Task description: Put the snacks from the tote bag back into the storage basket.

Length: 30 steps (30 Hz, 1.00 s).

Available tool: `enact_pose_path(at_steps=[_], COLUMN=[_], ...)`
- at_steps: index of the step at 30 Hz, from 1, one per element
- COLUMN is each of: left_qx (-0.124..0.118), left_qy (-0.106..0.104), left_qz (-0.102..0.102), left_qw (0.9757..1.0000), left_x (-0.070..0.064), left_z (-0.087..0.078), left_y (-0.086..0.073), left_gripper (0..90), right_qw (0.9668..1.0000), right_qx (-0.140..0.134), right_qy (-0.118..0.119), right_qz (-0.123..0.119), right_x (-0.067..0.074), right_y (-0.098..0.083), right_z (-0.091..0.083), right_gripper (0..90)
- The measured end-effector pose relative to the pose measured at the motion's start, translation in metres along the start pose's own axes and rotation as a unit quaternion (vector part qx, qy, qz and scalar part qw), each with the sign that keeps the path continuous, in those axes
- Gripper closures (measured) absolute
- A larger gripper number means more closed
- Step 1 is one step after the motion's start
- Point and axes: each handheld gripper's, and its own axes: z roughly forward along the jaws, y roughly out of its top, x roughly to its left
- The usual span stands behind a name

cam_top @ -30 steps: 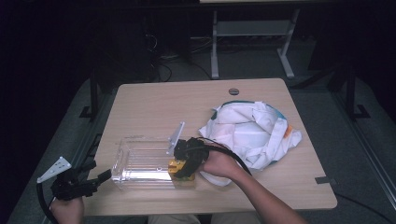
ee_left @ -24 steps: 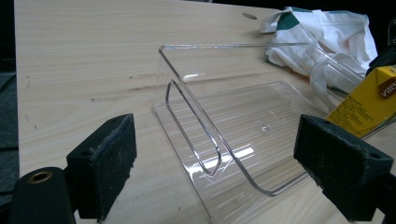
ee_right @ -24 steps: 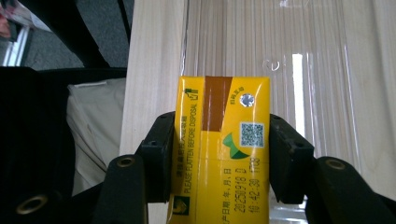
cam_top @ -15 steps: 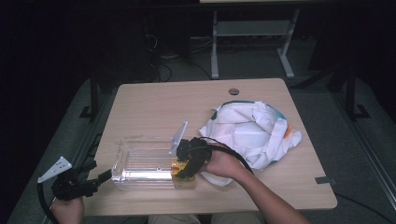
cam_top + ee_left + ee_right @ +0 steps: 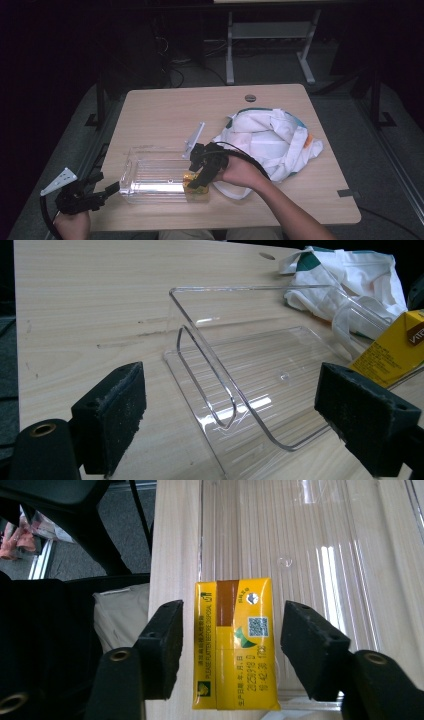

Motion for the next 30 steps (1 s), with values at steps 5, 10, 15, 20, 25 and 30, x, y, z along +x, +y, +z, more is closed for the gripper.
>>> enact_pose_path(at_steps=[5,10,15,20,25,30], left_qx=[0.000,0.001,0.000,-0.002,-0.002,0.000], left_qy=[0.000,0.001,0.000,0.000,0.000,0.000], left_qz=[0.000,0.000,-0.002,-0.004,-0.006,-0.004], left_qw=[1.0000,1.0000,1.0000,1.0000,1.0000,1.0000], left_x=[0.000,0.000,0.000,0.000,-0.001,0.000], left_z=[0.000,0.000,-0.001,0.000,0.000,0.000], left_y=[0.000,0.000,0.000,0.000,0.000,0.000], left_gripper=[12.7,12.8,12.8,12.7,12.7,12.8], right_qw=[1.0000,0.9999,0.9997,0.9995,0.9991,0.9983], right_qx=[-0.004,-0.008,-0.016,-0.024,-0.029,-0.042], right_qy=[-0.002,-0.002,-0.008,-0.014,-0.023,-0.030], right_qz=[0.006,0.012,0.013,0.018,0.020,0.028], right_x=[-0.001,-0.002,-0.002,-0.003,-0.005,-0.008], right_y=[0.000,0.000,0.001,0.001,0.002,0.000], right_z=[-0.006,-0.011,-0.018,-0.027,-0.036,-0.047], right_gripper=[39.4,38.5,38.3,38.1,38.3,38.6])
